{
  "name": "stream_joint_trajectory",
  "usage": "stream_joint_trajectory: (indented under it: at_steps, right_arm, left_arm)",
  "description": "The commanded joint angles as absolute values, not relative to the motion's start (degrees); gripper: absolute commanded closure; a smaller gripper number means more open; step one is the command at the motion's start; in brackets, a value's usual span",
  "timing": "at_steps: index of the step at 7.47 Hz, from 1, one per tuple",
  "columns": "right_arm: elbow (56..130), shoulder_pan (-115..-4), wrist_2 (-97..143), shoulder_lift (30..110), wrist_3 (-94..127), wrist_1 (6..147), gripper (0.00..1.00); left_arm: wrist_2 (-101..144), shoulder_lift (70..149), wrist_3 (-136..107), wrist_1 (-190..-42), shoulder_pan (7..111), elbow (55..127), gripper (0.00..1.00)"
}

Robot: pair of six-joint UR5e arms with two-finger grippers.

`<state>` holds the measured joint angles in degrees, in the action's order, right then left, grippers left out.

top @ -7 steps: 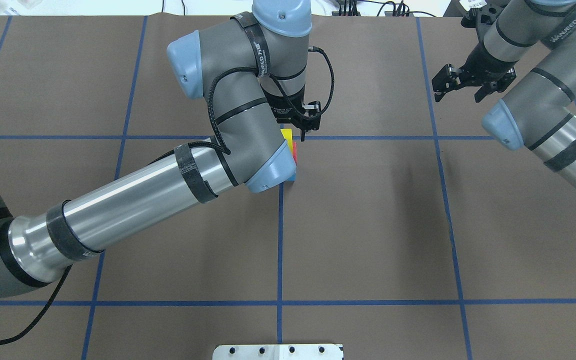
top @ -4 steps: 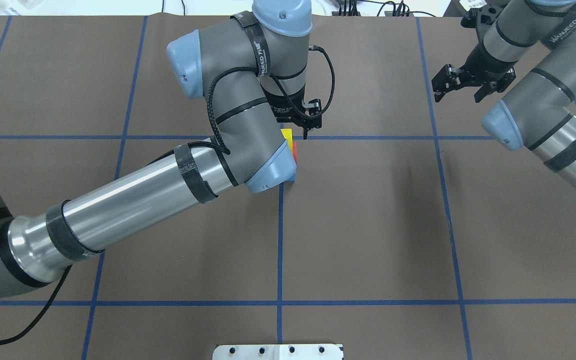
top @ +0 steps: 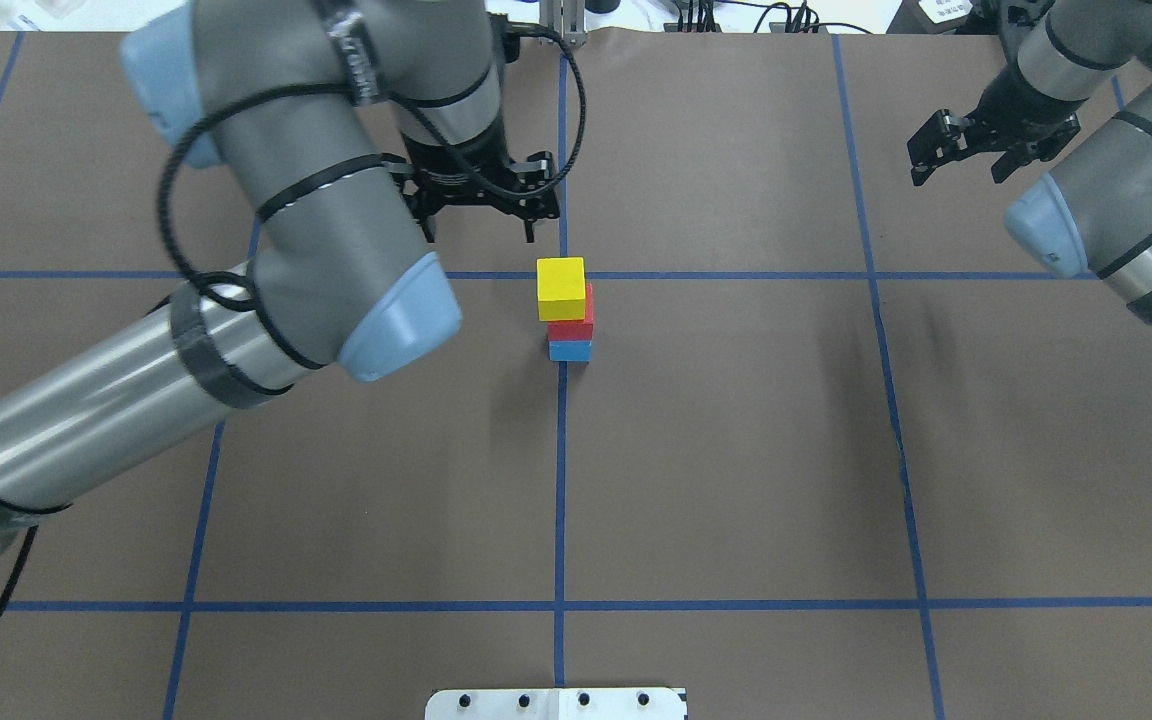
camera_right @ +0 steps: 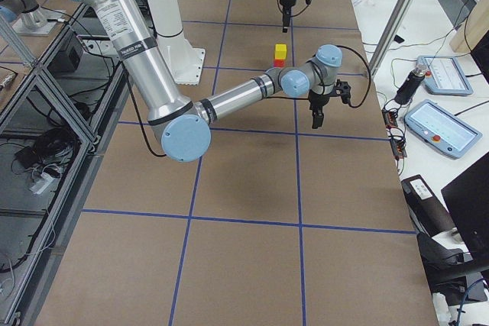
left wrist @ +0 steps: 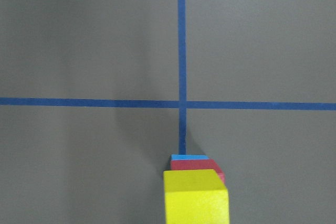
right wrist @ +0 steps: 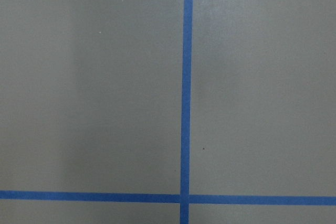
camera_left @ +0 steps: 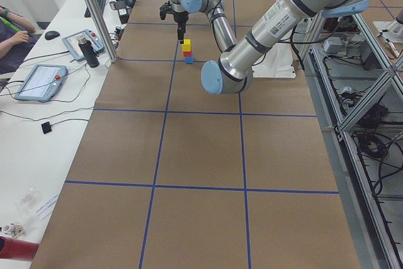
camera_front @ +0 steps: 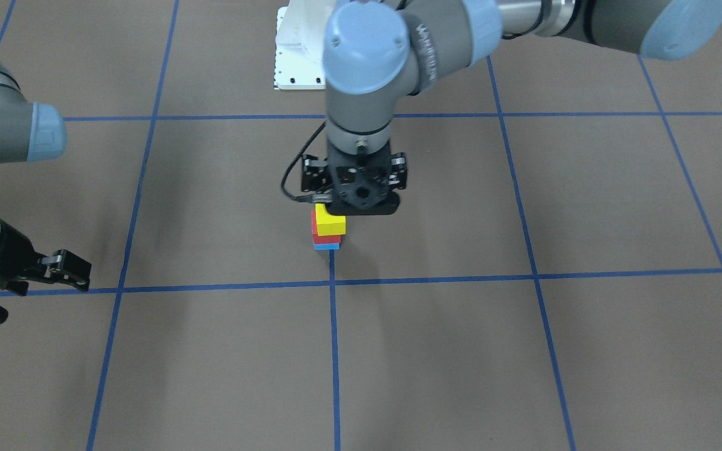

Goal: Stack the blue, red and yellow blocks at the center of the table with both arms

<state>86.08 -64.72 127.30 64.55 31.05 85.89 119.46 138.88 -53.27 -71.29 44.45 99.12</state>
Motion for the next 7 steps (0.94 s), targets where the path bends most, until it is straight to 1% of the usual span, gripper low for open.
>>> stream_joint_trajectory:
  at_steps: [1,3,4,5,6,7]
  right_arm:
    - [86.65,-71.68,127.88,70.54,16.67,88.57,0.01]
    - [89.8,-77.58,128.41,80.11,10.14,88.07,0.01]
    - [89.48,-77.52,127.28,82.24,10.19,88.07,0.01]
    - [88.86,-77.52,126.31,81.66,9.85,87.98,0.0]
    - [87.64,-78.3,125.6,81.65,10.28,87.46,0.0]
    - [87.8,-80.31,127.42,81.56,10.54,86.58,0.01]
  left_arm:
    - [119.71,115.51,-42.21,-68.63,51.29,119.38,0.0]
    - [119.88,105.25,-21.38,-70.22,63.65,117.7,0.0]
    - [120.32,103.81,-14.57,-70.14,69.38,114.12,0.0]
    - [123.54,101.36,-9.37,-70.31,74.31,111.47,0.0]
    - [124.36,97.25,0.6,-74.66,77.75,107.97,0.0]
    - [124.45,96.95,4.97,-80.71,82.39,100.36,0.0]
